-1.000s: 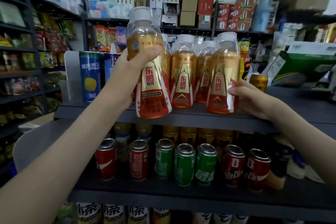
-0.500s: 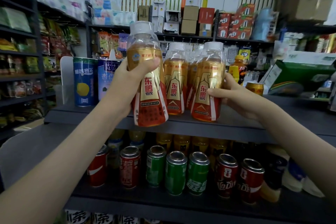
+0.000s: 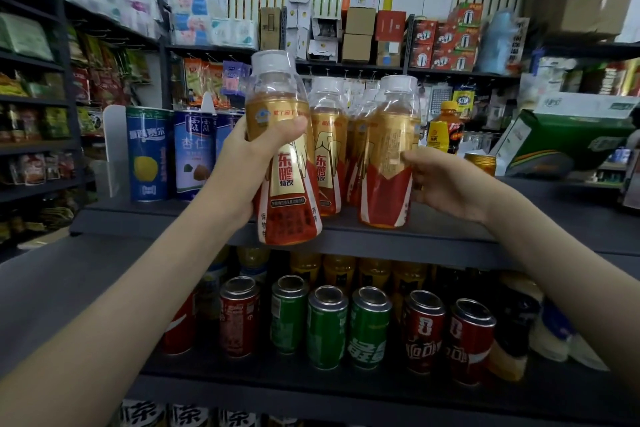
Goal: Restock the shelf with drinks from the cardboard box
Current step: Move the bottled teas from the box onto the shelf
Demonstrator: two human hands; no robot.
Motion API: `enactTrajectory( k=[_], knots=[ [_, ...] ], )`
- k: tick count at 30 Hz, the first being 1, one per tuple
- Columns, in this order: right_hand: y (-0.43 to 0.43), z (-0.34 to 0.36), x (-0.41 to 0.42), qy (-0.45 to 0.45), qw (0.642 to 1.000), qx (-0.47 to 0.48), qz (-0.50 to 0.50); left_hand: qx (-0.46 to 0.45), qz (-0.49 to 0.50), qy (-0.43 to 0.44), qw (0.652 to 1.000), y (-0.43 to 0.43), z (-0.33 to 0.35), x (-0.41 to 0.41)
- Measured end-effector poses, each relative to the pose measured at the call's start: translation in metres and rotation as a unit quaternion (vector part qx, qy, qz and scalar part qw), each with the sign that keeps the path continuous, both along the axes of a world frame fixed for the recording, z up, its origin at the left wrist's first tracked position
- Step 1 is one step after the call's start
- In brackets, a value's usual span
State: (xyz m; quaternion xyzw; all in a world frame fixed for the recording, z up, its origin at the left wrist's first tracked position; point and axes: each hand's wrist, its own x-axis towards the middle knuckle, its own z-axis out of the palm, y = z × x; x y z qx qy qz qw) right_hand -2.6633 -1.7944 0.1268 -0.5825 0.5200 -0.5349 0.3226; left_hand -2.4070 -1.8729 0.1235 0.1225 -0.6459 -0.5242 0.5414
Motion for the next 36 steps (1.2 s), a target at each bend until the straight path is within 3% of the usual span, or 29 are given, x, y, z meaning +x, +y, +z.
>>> enactTrajectory(
  k=[3, 9, 17, 29, 31, 33, 34, 36],
  knots=[
    [0.004, 0.002, -0.012, -0.024, 0.998, -0.001, 0.062, 0.001, -0.011, -0.001, 1.000, 0.001, -0.002, -0.004],
    [0.001, 0.001, -0.012, 0.072, 0.996, 0.023, 0.055, 0.003, -0.023, 0.000, 1.000, 0.001, -0.003, -0.012],
    [-0.007, -0.003, 0.011, 0.062, 0.995, -0.056, -0.055, -0.016, -0.030, 0.009, 0.999, 0.001, 0.004, -0.012],
    [-0.015, 0.001, 0.028, 0.142, 0.981, -0.029, -0.127, -0.031, -0.011, 0.007, 0.999, 0.006, 0.005, -0.017],
    [-0.009, 0.003, 0.031, 0.233, 0.953, -0.063, -0.186, -0.034, -0.016, 0.000, 0.999, 0.006, 0.005, -0.020],
    [0.002, 0.007, 0.037, 0.327, 0.890, -0.167, -0.271, -0.042, -0.024, -0.003, 0.999, 0.008, 0.007, -0.023],
    [0.010, 0.010, 0.043, 0.332, 0.874, -0.219, -0.280, -0.051, -0.030, -0.005, 0.998, 0.011, 0.008, -0.025],
    [0.025, 0.014, 0.055, 0.293, 0.897, -0.248, -0.217, -0.075, -0.046, -0.010, 0.996, 0.016, 0.011, -0.031]
  ],
)
